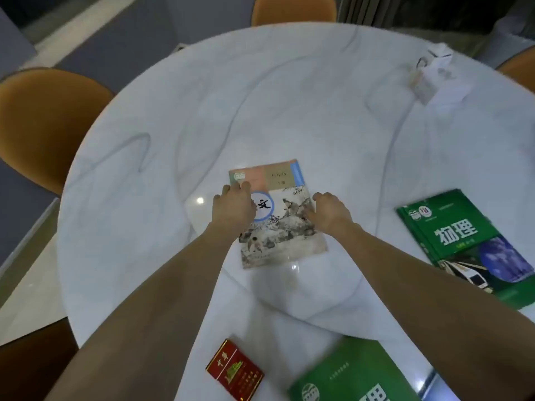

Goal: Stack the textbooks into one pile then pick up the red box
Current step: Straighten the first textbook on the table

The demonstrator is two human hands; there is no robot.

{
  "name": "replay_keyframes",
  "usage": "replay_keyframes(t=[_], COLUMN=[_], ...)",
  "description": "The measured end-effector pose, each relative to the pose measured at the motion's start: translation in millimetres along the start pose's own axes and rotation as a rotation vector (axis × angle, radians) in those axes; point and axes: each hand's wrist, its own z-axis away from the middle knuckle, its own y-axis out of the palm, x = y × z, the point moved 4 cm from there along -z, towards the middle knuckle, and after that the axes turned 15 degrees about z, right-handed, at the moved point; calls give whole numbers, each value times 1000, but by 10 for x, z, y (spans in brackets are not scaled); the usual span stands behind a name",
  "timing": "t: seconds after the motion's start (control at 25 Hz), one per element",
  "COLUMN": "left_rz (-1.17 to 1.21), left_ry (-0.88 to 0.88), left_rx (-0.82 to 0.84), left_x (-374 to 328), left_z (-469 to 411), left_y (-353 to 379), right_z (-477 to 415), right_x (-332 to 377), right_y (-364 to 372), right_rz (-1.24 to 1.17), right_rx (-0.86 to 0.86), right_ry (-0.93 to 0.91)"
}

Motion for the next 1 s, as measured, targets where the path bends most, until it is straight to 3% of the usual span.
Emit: replay_keyframes(t=[0.36,0.56,1.0], left_rz=[452,713,972], left_ry=[-343,-617,-796], left_rx=[-59,-112,-117], left_x=[213,378,437], left_z=[3,-82,-152], left_y=[300,354,364], right_z=[-223,-285,-300], right_x=[17,-15,-6], right_y=[181,184,187], right_rz=[-297,-444,-483], right_rx=[74,162,158], right_ry=[241,366,401])
